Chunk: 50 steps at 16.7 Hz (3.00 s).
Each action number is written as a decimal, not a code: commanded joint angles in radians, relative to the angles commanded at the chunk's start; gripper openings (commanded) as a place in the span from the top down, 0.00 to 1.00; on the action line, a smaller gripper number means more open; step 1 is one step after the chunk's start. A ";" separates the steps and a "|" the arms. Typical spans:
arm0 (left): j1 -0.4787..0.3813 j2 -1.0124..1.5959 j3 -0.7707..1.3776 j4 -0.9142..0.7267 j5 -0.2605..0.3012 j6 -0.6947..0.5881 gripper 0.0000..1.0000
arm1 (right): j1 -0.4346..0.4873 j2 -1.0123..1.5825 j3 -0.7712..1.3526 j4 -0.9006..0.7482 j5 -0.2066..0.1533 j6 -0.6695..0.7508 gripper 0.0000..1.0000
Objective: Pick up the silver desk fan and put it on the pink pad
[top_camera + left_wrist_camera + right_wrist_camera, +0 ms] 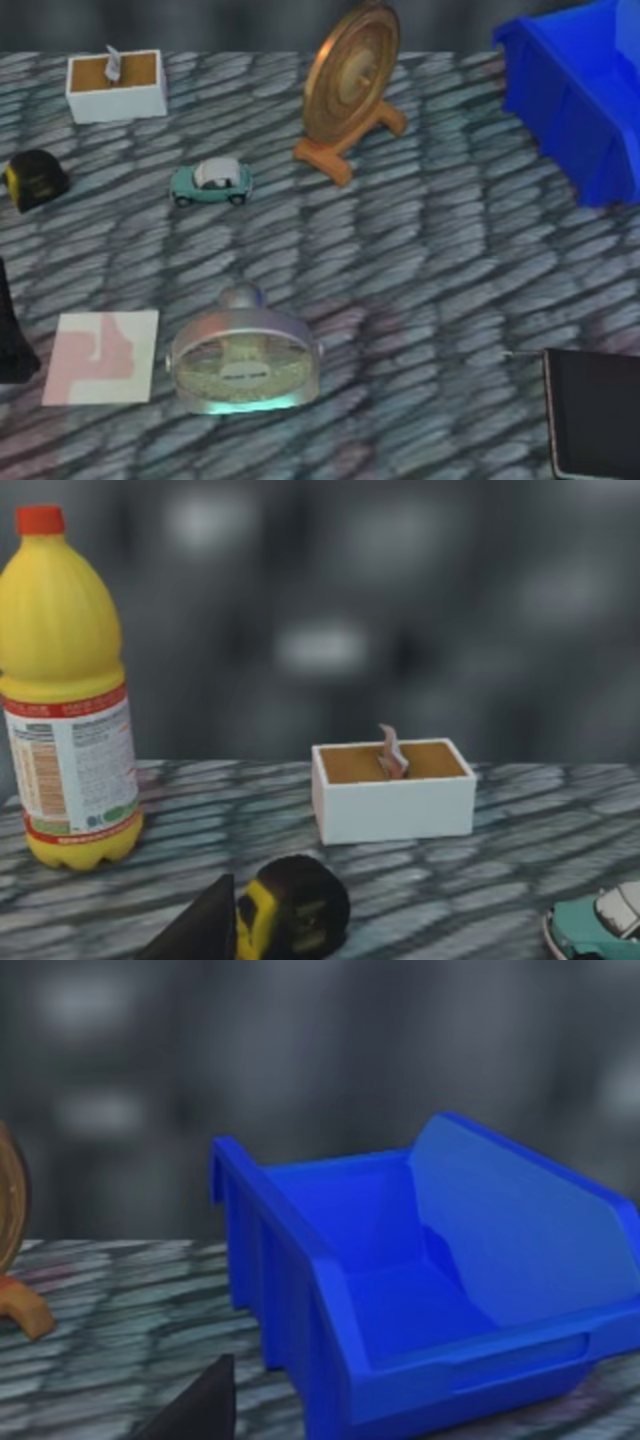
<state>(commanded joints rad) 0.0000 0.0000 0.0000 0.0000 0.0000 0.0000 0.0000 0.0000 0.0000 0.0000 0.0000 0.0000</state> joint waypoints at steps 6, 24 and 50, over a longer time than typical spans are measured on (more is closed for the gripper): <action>-0.056 0.106 0.101 -0.103 0.002 0.067 0.00 | 0.000 0.000 0.000 0.000 0.000 0.000 0.00; -0.624 1.605 1.385 -1.196 0.002 0.731 0.00 | 0.000 0.000 0.000 0.000 0.000 0.000 0.00; -0.676 1.770 1.320 -1.119 0.000 0.798 0.38 | 0.000 0.000 0.000 0.000 0.000 0.000 0.00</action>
<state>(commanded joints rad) -0.6758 1.7703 1.3198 -1.1191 0.0005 0.7977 0.0000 0.0000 0.0000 0.0000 0.0000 0.0000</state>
